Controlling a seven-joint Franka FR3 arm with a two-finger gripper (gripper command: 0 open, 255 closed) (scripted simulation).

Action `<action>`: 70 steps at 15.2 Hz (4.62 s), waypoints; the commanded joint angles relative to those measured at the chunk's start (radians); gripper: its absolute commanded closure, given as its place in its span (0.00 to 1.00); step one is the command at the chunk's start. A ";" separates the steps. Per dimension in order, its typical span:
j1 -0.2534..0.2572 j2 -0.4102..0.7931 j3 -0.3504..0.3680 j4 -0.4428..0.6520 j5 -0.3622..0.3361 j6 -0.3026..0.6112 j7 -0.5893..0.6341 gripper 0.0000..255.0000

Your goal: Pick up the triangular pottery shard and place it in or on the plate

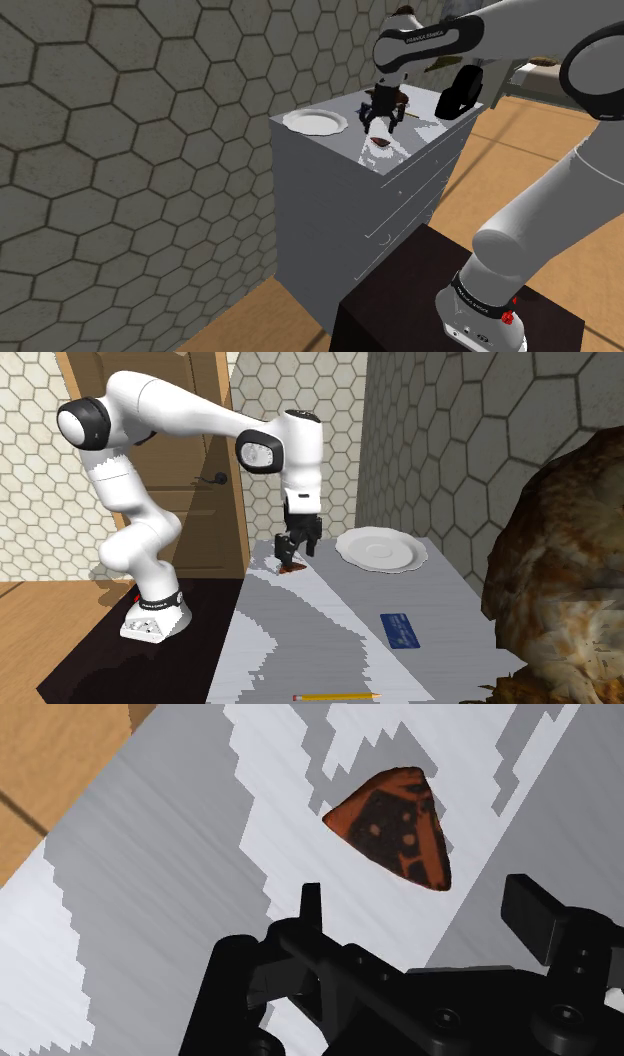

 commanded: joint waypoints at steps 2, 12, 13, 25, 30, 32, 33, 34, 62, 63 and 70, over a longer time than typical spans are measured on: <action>-0.010 -0.030 -0.052 0.027 0.095 -0.131 -0.146 0.00; -0.006 -0.032 -0.048 -0.076 0.099 -0.029 -0.147 0.00; -0.006 -0.032 -0.048 -0.076 0.099 -0.029 -0.147 0.00; -0.005 -0.038 -0.046 -0.076 0.099 -0.035 -0.144 1.00; -0.006 -0.039 -0.048 -0.042 0.097 -0.069 -0.143 1.00; -0.006 -0.042 -0.048 -0.018 0.097 -0.096 -0.140 1.00; -0.006 -0.043 -0.048 -0.006 0.096 -0.109 -0.139 1.00; -0.006 -0.044 -0.048 0.006 0.096 -0.123 -0.138 1.00; 0.097 0.636 0.048 1.033 0.141 -0.446 0.091 1.00; 0.102 0.705 0.052 1.144 0.141 -0.486 0.106 1.00; 0.114 0.743 0.054 1.123 0.139 -0.425 0.111 1.00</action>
